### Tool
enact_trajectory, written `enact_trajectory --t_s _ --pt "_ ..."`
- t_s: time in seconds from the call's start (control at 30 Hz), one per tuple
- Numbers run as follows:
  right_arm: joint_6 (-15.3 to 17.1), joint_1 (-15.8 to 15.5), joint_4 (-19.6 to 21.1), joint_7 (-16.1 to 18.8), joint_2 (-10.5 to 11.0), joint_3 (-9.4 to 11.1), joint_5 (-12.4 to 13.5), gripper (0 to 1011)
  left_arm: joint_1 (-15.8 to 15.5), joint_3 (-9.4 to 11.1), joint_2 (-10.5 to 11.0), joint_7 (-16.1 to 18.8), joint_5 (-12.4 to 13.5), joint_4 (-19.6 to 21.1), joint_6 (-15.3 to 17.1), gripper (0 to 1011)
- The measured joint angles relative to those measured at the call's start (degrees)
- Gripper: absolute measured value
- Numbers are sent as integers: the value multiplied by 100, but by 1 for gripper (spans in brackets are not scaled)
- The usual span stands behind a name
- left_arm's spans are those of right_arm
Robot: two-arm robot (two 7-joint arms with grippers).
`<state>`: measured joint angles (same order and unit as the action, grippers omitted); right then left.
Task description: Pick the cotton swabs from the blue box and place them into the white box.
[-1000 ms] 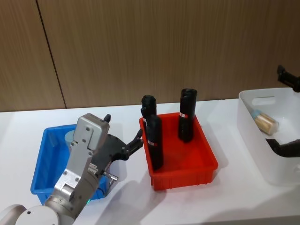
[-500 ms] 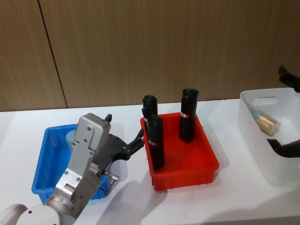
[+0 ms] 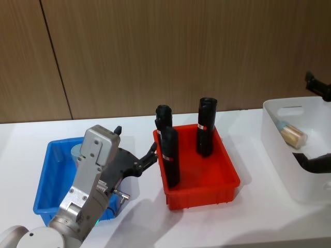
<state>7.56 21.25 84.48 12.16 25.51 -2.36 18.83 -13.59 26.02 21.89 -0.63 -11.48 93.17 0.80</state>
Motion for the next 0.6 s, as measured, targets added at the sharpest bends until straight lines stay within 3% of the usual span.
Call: enact_trajectory --t_s 0.6 --pt "0 0 0 0 0 0 0 1002 0 0 0 0 0 0 0 1004"
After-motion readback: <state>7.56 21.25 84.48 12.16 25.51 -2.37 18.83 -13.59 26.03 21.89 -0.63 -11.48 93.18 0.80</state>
